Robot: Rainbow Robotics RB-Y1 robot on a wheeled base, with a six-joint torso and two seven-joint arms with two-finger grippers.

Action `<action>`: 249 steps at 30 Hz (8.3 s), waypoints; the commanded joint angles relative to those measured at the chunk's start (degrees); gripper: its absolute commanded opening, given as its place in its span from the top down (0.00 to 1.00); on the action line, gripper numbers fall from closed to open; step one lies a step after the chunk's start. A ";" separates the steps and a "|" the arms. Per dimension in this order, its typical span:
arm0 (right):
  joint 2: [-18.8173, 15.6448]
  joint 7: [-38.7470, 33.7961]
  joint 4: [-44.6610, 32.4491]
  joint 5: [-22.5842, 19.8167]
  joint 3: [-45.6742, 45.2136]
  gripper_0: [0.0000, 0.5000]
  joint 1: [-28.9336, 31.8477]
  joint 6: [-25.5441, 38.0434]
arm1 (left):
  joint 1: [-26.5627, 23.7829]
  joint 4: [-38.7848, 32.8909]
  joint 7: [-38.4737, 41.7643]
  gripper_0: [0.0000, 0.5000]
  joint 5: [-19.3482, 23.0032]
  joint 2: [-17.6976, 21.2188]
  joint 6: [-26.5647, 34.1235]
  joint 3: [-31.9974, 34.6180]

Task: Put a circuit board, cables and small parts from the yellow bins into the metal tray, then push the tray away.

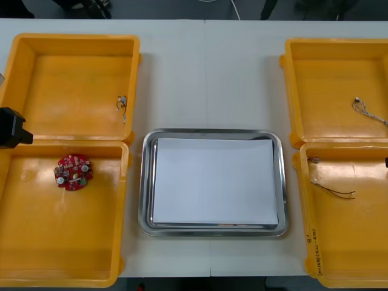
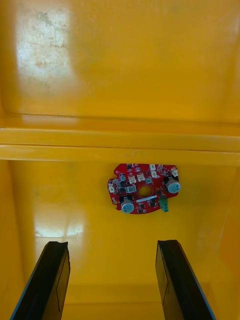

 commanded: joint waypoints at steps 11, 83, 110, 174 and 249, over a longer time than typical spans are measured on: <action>-2.55 1.45 -0.34 -0.31 -1.46 0.00 0.82 0.22 | 0.56 -1.57 -4.76 0.00 0.01 2.69 0.33 1.85; 3.52 2.77 6.87 5.05 9.53 0.00 8.47 -21.45 | 11.72 -3.33 -2.12 0.00 -11.76 -10.49 -7.28 -4.21; 0.09 14.64 7.84 8.39 17.18 0.00 13.56 -33.49 | 19.45 -3.15 -3.96 0.00 -26.62 -14.80 -21.61 -11.68; -0.17 15.95 6.87 5.93 14.01 1.00 14.09 -34.55 | 20.16 0.28 -3.79 1.00 -27.85 -16.12 -26.44 -13.97; -0.44 18.68 -5.35 4.79 2.67 0.00 35.54 -38.94 | 35.27 -7.02 -5.37 0.24 -22.84 -7.50 -33.56 -12.30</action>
